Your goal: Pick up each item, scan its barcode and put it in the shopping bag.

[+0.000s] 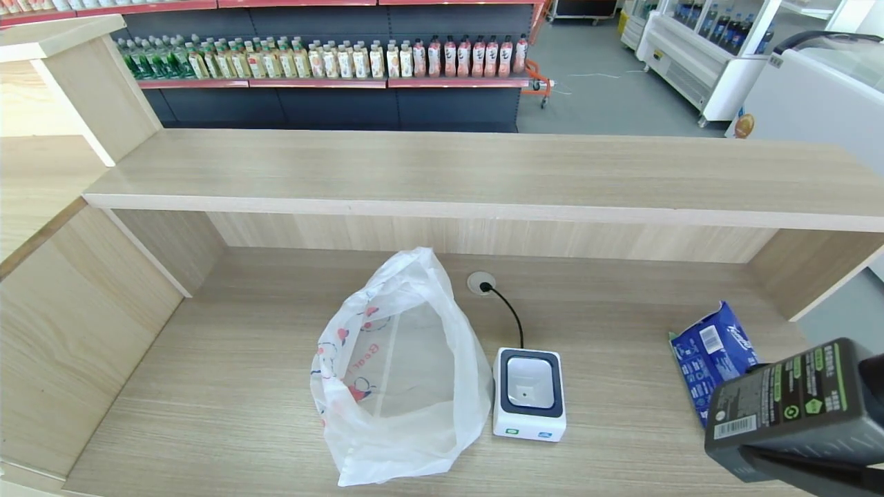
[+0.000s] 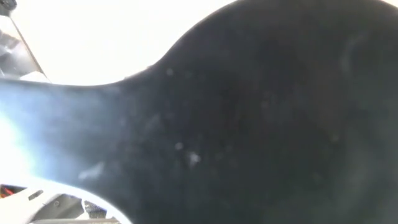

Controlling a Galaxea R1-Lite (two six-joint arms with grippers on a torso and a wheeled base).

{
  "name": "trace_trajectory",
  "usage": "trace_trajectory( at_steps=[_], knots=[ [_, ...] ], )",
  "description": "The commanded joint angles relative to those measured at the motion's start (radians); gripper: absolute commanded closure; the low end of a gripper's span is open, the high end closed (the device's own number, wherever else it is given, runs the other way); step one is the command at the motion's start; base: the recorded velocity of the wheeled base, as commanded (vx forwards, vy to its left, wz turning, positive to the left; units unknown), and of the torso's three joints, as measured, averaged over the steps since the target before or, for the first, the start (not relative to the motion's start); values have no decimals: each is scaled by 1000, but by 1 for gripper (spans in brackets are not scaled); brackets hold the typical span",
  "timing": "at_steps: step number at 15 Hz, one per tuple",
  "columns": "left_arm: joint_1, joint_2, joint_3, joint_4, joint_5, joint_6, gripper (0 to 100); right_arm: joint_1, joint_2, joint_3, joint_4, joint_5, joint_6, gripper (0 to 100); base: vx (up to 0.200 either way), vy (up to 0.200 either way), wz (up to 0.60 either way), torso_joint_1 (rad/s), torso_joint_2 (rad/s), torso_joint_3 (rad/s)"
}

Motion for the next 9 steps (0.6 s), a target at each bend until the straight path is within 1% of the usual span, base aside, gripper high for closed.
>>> trace_trajectory(
  at_steps=[1,5,8,9],
  knots=[
    [1,0,0,0,0,0,0,1,-19,17,-4,1,-19,100,0,0,600,2,12,-2],
    [-1,0,0,0,0,0,0,3,-41,44,-8,5,-20,100,0,0,600,4,6,4],
    [-1,0,0,0,0,0,0,0,-12,79,-13,5,-12,100,0,0,0,0,0,0],
    [1,0,0,0,0,0,0,-22,59,113,-80,5,-5,100,0,0,0,0,0,0]
  ],
)
